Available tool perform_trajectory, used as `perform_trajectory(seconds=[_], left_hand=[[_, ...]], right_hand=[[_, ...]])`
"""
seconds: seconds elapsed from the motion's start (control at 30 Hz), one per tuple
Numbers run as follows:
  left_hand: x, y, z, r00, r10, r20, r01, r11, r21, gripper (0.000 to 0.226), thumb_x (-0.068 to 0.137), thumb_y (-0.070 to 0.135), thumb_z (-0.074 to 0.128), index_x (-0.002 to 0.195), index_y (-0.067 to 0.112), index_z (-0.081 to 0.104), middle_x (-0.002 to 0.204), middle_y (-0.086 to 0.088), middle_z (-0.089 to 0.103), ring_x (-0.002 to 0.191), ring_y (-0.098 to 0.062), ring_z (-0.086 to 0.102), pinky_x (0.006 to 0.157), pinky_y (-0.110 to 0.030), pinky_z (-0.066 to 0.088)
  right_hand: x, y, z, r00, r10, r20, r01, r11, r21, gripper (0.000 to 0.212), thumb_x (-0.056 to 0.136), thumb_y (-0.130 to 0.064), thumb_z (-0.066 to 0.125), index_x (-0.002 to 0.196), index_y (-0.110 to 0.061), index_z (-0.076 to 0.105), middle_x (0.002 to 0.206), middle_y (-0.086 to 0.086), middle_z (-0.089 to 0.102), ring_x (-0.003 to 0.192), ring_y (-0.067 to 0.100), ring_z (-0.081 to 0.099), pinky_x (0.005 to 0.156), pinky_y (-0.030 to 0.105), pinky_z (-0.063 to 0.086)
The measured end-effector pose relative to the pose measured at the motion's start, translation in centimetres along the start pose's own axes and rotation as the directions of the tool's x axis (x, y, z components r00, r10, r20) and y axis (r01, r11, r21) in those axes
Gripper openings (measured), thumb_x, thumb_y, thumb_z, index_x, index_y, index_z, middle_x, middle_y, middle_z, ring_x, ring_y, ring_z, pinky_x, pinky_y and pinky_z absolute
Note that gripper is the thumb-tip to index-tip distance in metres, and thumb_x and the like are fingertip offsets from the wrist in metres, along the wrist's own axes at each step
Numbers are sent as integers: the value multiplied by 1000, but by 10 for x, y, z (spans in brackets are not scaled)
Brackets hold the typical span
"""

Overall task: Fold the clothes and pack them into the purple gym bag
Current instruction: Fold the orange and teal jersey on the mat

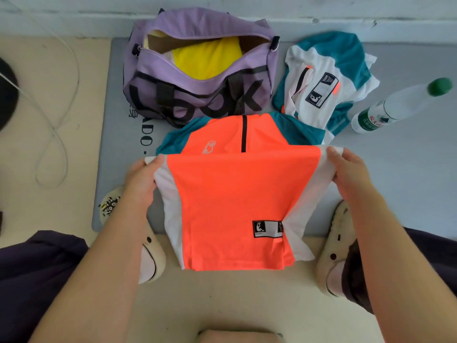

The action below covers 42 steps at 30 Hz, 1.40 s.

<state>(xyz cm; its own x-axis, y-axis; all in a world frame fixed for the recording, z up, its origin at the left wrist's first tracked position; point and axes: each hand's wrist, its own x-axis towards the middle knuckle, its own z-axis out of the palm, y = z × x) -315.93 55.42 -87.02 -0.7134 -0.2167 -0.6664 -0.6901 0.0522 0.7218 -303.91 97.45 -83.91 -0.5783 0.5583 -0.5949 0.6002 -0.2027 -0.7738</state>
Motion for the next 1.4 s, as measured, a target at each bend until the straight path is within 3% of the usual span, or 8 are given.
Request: perform_trajectory(seconds=[0.2, 0.37, 0.5, 0.63, 0.77, 0.9, 1.07, 1.4], left_hand=[[-13, 24, 1, 995, 95, 24, -96, 995, 22, 50, 89, 16, 70, 135, 30, 55, 134, -9, 59, 122, -22, 58, 103, -37, 47], [-19, 21, -4, 981, 102, 163, -145, 949, 279, 33, 86, 9, 70, 116, 21, 71, 119, -4, 69, 111, -17, 62, 99, -30, 47], [-12, 17, -13, 977, 208, 55, -202, 796, 571, 23, 90, 19, 67, 111, 17, 73, 107, -8, 71, 91, -22, 62, 77, -29, 45], [-13, 25, -15, 879, 477, 20, -333, 582, 742, 19, 89, 34, 65, 87, 16, 72, 89, -13, 61, 79, -25, 52, 71, -30, 38], [-22, 52, 7, 918, 375, 127, -388, 788, 478, 10, 92, 26, 63, 87, 19, 68, 101, 5, 58, 88, -13, 54, 75, -28, 43], [-27, 63, 22, 956, 284, 72, -292, 925, 242, 13, 93, 30, 56, 82, 24, 60, 76, 5, 52, 70, -12, 46, 61, -30, 34], [-20, 40, 7, 947, 307, -92, -239, 867, 438, 12, 93, 27, 51, 93, 17, 59, 80, 4, 57, 82, -20, 54, 62, -29, 38], [11, -5, 2, 960, 281, -10, -212, 744, 634, 25, 94, 32, 59, 104, 11, 68, 95, -4, 63, 88, -22, 55, 74, -31, 40]], right_hand=[[-3, -17, 7, 985, -78, -153, 74, 997, -32, 33, 90, -22, 64, 121, -30, 57, 101, 10, 58, 83, 20, 57, 76, 39, 51], [-12, -15, 4, 980, -48, 194, 90, 973, -212, 22, 87, -6, 67, 101, -21, 74, 98, 9, 66, 83, 20, 57, 79, 32, 46], [-8, -14, -1, 985, -164, 49, 161, 783, -600, 16, 86, -12, 68, 100, -15, 75, 94, 7, 70, 84, 18, 59, 75, 26, 43], [-9, -27, -4, 930, -367, -12, 275, 717, -641, 14, 85, -22, 72, 91, -10, 75, 80, 0, 60, 71, 12, 52, 71, 24, 36], [-15, -50, 7, 934, -334, 128, 356, 834, -421, 7, 87, -18, 70, 81, -16, 71, 105, -6, 63, 90, 9, 57, 82, 24, 44], [-21, -55, 17, 935, -273, 228, 310, 940, -146, 29, 93, -15, 60, 66, -22, 51, 65, -6, 47, 61, 9, 43, 59, 24, 34], [-7, -34, 5, 986, -167, -8, 149, 901, -408, 13, 93, -19, 54, 82, -18, 60, 76, 4, 55, 73, 19, 49, 56, 27, 35], [21, 2, 9, 983, -181, -11, 125, 722, -681, 18, 94, -21, 57, 96, -6, 67, 87, 8, 60, 84, 25, 53, 71, 27, 33]])
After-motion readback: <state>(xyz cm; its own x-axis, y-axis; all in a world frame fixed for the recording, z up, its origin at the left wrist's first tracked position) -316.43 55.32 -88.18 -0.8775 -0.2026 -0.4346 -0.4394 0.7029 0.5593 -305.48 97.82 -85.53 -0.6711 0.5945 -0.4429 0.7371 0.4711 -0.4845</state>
